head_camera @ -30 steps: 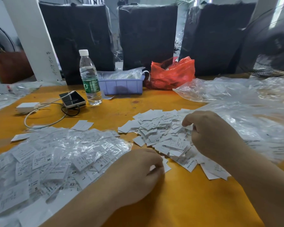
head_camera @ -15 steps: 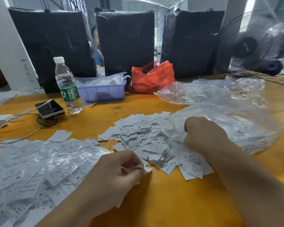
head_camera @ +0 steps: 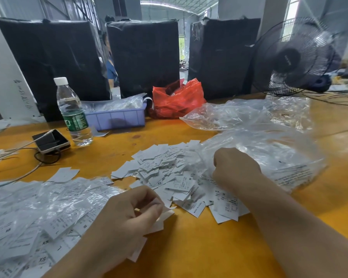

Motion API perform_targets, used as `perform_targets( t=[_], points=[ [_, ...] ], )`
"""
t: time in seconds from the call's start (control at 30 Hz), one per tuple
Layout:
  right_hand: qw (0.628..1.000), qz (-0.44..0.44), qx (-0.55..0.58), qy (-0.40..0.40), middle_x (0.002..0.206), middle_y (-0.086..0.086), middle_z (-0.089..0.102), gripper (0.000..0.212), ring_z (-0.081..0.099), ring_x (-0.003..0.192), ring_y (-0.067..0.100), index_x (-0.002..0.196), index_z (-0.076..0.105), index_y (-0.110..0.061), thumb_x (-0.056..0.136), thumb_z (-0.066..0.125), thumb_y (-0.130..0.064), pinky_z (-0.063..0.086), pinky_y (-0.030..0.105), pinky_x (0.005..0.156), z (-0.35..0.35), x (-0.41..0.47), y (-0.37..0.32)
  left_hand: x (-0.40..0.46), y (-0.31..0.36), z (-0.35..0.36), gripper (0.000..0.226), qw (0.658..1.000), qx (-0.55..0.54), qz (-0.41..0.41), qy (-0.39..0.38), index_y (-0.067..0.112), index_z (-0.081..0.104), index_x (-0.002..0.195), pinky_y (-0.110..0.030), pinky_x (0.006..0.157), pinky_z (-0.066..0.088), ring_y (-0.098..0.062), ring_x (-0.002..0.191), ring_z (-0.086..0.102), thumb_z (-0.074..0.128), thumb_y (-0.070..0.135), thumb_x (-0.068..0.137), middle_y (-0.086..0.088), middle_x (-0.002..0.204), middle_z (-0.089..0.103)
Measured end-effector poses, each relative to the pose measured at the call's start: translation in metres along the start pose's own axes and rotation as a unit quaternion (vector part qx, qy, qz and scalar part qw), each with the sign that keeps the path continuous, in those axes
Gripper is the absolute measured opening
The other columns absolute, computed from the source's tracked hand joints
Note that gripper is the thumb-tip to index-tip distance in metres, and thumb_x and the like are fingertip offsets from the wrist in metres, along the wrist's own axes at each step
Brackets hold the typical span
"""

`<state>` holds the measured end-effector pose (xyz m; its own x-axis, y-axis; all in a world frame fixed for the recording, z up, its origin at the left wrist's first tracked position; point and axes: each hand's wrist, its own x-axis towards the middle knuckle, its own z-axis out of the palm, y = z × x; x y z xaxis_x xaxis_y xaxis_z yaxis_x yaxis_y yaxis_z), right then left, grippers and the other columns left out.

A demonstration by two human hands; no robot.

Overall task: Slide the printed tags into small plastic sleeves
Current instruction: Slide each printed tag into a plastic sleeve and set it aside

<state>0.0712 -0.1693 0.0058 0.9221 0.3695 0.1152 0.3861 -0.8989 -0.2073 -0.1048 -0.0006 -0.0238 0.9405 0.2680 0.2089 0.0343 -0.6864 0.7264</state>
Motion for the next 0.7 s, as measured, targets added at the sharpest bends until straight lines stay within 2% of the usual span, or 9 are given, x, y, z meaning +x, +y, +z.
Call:
perform_targets(
  t=[0.1, 0.2, 0.3, 0.4, 0.5, 0.57, 0.6, 0.63, 0.7],
  points=[
    [1.000, -0.002, 0.017, 0.005, 0.082, 0.003, 0.055, 0.013, 0.052, 0.066, 0.020, 0.081, 0.055, -0.015, 0.080, 0.052, -0.003, 0.037, 0.026, 0.053, -0.0002, 0.0027, 0.0015, -0.0006, -0.0002, 0.0007, 0.008, 1.000, -0.005, 0.006, 0.001, 0.039, 0.067, 0.094, -0.007, 0.059, 0.047, -0.001, 0.074, 0.064, 0.061, 0.038, 0.088, 0.014, 0.084, 0.069],
    [1.000, -0.003, 0.025, 0.008, 0.097, 0.003, 0.059, 0.021, 0.058, 0.083, 0.024, 0.098, 0.061, -0.015, 0.083, 0.052, -0.005, 0.045, 0.030, 0.063, 0.0002, 0.0041, 0.0025, -0.0012, 0.0007, 0.0017, 0.007, 1.000, -0.010, 0.012, 0.007, 0.038, 0.067, 0.093, -0.009, 0.058, 0.046, -0.003, 0.068, 0.063, 0.062, 0.037, 0.088, 0.013, 0.082, 0.069],
    [1.000, -0.011, 0.010, 0.023, 0.098, 0.005, 0.058, 0.019, 0.054, 0.091, 0.025, 0.096, 0.059, -0.013, 0.083, 0.049, -0.002, 0.045, 0.032, 0.067, 0.0005, 0.0049, 0.0029, -0.0020, 0.0031, 0.0026, 0.007, 1.000, -0.012, 0.022, 0.016, 0.038, 0.067, 0.090, -0.010, 0.061, 0.047, -0.003, 0.069, 0.063, 0.062, 0.035, 0.088, 0.014, 0.081, 0.070],
    [1.000, -0.015, 0.008, -0.015, 0.073, 0.004, 0.046, 0.019, 0.042, 0.063, 0.020, 0.067, 0.043, -0.012, 0.078, 0.047, 0.002, 0.034, 0.028, 0.052, 0.0012, 0.0036, 0.0031, -0.0029, 0.0060, 0.0026, 0.009, 0.998, -0.009, 0.041, 0.038, 0.037, 0.068, 0.087, -0.008, 0.059, 0.046, -0.002, 0.067, 0.061, 0.062, 0.031, 0.087, 0.015, 0.077, 0.069],
    [0.999, -0.018, 0.031, -0.019, 0.067, 0.003, 0.039, 0.026, 0.034, 0.055, 0.018, 0.063, 0.035, -0.013, 0.077, 0.047, 0.005, 0.027, 0.027, 0.047, 0.0023, 0.0041, 0.0043, -0.0037, 0.0065, 0.0015, 0.010, 0.997, -0.009, 0.049, 0.054, 0.036, 0.066, 0.087, -0.012, 0.057, 0.046, -0.009, 0.069, 0.063, 0.061, 0.028, 0.089, 0.014, 0.078, 0.069],
    [0.999, -0.021, 0.046, 0.007, 0.080, 0.007, 0.050, 0.017, 0.048, 0.064, 0.022, 0.072, 0.049, -0.010, 0.078, 0.047, 0.006, 0.041, 0.029, 0.053, 0.0018, 0.0052, 0.0046, -0.0040, 0.0052, 0.0011, 0.011, 0.997, -0.008, 0.048, 0.066, 0.037, 0.064, 0.088, -0.021, 0.056, 0.046, -0.015, 0.066, 0.061, 0.059, 0.028, 0.091, 0.013, 0.078, 0.069],
    [0.998, -0.025, 0.055, 0.022, 0.090, 0.009, 0.056, 0.017, 0.056, 0.074, 0.024, 0.084, 0.058, -0.008, 0.080, 0.048, 0.006, 0.050, 0.032, 0.062, 0.0018, 0.0060, 0.0050, -0.0039, 0.0043, 0.0010, 0.013, 0.996, -0.008, 0.047, 0.074, 0.038, 0.063, 0.088, -0.023, 0.056, 0.047, -0.013, 0.066, 0.062, 0.058, 0.027, 0.092, 0.013, 0.078, 0.069],
    [0.997, -0.028, 0.066, 0.037, 0.098, 0.010, 0.059, 0.022, 0.060, 0.083, 0.026, 0.095, 0.061, -0.006, 0.081, 0.049, 0.006, 0.055, 0.035, 0.071, 0.0012, 0.0064, 0.0049, -0.0037, 0.0034, 0.0009, 0.016, 0.996, -0.014, 0.044, 0.082, 0.040, 0.062, 0.089, -0.022, 0.054, 0.050, -0.009, 0.069, 0.064, 0.057, 0.026, 0.093, 0.014, 0.078, 0.070],
    [0.992, -0.047, 0.088, 0.077, 0.100, 0.011, 0.061, 0.027, 0.061, 0.086, 0.027, 0.101, 0.063, -0.004, 0.081, 0.048, 0.007, 0.056, 0.039, 0.076, -0.0005, 0.0064, 0.0048, -0.0032, 0.0037, 0.0011, 0.022, 0.995, -0.032, 0.030, 0.094, 0.044, 0.060, 0.090, -0.021, 0.055, 0.054, -0.003, 0.074, 0.066, 0.054, 0.024, 0.095, 0.018, 0.079, 0.070]
  ],
)
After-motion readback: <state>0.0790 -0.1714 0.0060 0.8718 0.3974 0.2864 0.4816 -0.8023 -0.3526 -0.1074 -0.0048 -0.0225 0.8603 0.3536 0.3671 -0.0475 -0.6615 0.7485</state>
